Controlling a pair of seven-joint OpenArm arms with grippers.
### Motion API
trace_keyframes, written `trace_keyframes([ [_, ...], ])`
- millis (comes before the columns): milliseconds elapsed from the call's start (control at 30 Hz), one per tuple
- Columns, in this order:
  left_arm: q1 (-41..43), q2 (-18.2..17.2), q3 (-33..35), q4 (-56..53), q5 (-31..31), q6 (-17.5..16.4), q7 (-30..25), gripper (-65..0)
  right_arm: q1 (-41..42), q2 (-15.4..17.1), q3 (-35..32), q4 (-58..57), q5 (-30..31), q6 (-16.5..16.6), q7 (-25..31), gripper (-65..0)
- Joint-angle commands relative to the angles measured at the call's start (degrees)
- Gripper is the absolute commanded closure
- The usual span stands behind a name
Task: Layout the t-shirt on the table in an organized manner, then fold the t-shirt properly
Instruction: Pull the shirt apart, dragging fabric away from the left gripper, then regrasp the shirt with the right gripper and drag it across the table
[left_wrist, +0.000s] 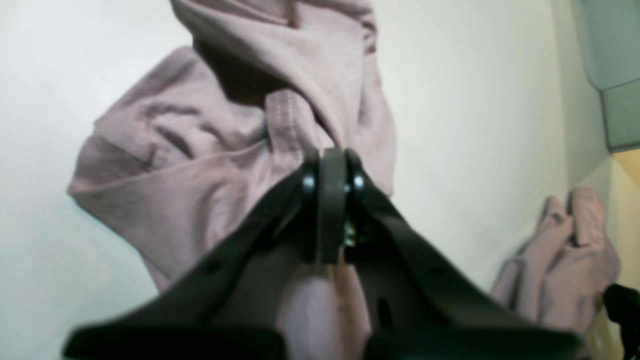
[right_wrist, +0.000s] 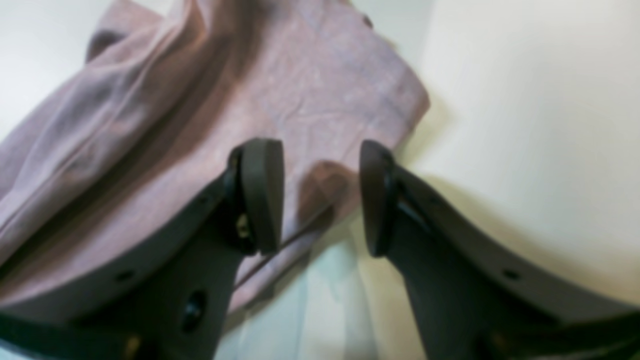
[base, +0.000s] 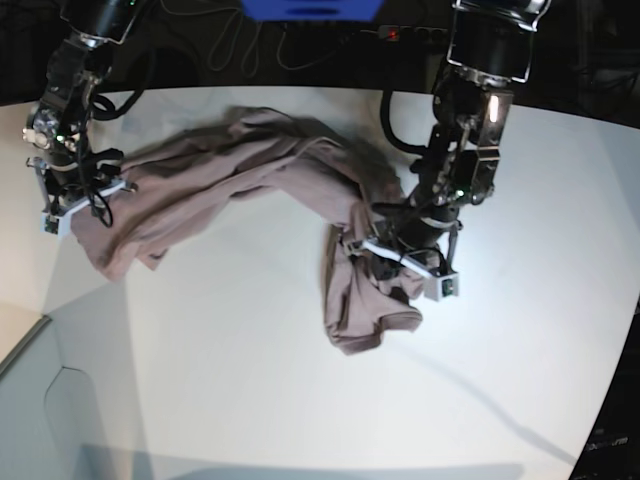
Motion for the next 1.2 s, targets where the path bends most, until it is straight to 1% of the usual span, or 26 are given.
trace_keyframes([
  [0, 0.2, -0.1, -0.2, 3.0, -0.5, -0.6, -1.0, 0.0, 0.6, 0.5, 0.0, 0.9, 0.3, 0.1, 1.3, -25.5],
  [100, 4.0, -0.4, -0.8, 10.6, -0.5, -0.3, -1.1, 0.0, 0.6, 0.5, 0.0, 0.9, 0.3, 0.1, 1.4, -25.5],
  [133, 5.6, -0.8, -2.3, 13.5, -0.5, -0.3, -1.0, 0.0, 0.6, 0.5, 0.0, 0.9, 0.3, 0.1, 1.4, -25.5],
  [267, 12.0, -0.6, -7.5, 23.1, -0.9, -0.3, -1.0, 0.0, 0.6, 0.5, 0.0, 0.8, 0.3, 0.1, 1.5, -25.5],
  [333, 15.4, -0.7, -10.2, 27.7, -3.2, -0.4, -1.0, 0.0, 0.6, 0.5, 0.0, 0.8, 0.3, 0.1, 1.6, -25.5],
  [400, 19.0, -1.0, -13.4, 31.9, -6.9, -0.4, -1.0, 0.0, 0.6, -0.2, 0.0, 0.8, 0.3, 0.1, 1.6, -25.5],
  [500, 25.1, -1.0, -21.4, 35.1, -12.4, -0.7, -1.0, 0.0, 0.6, -0.6, 0.0, 0.8, 0.3, 0.1, 1.7, -25.5],
  [667, 33.2, -1.0, -32.8, 34.7, -20.8, -0.8, -1.0, 0.0, 0.6, -0.6, 0.0, 0.8, 0.3, 0.1, 1.7, -25.5],
  [800, 36.0, -0.6, -38.8, 31.1, -24.2, -0.8, -1.0, -0.1, 0.6, -0.7, 0.0, 0.8, 0.3, 0.1, 1.7, -25.5],
  [967, 36.1, -0.5, -42.4, 28.4, -25.2, -0.8, -1.0, -0.1, 0.3, -1.7, -1.2, 1.0, 0.3, 0.1, 1.7, -25.5],
  [1167, 35.6, -0.8, -43.0, 26.5, -25.2, -0.8, -1.0, -0.1, -1.6, -2.0, -4.3, 1.3, 0.3, 0.1, 1.6, -25.5],
])
